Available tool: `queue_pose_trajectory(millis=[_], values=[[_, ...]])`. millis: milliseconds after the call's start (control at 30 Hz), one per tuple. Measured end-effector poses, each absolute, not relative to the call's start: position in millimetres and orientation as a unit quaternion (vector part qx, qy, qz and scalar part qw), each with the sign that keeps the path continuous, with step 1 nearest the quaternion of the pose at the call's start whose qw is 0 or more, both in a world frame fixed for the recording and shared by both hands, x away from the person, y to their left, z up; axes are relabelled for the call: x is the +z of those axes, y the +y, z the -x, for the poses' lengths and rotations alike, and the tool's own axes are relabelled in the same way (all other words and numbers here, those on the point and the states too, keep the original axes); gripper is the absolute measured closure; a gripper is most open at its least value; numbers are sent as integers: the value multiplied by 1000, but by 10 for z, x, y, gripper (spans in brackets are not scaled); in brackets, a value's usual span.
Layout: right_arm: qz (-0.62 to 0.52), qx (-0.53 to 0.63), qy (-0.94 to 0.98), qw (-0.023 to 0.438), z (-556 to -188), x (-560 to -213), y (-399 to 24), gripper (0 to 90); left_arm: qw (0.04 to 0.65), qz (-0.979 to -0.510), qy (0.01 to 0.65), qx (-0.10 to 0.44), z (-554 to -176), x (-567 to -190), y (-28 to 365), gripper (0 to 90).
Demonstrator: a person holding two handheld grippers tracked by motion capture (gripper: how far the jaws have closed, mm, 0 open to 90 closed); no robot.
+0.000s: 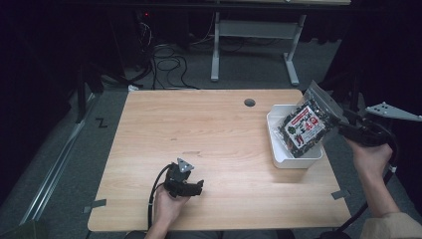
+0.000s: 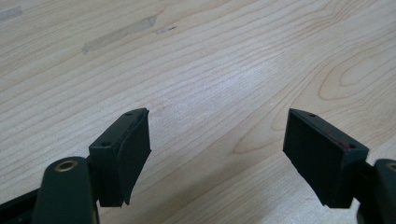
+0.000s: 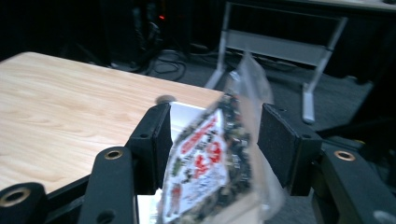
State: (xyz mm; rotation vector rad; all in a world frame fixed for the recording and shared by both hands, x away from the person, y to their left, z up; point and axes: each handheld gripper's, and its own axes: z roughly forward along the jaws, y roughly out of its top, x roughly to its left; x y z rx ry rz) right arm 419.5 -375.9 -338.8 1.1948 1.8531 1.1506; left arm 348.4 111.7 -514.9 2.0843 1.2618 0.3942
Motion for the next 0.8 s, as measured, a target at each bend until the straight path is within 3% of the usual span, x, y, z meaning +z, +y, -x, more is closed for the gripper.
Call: queue_pose_trajectory(millis=[800], values=[[-386,482,746,251,-3750,-3501,-3394,432,340,-793,483,148,-3473,-5128,1128,243]])
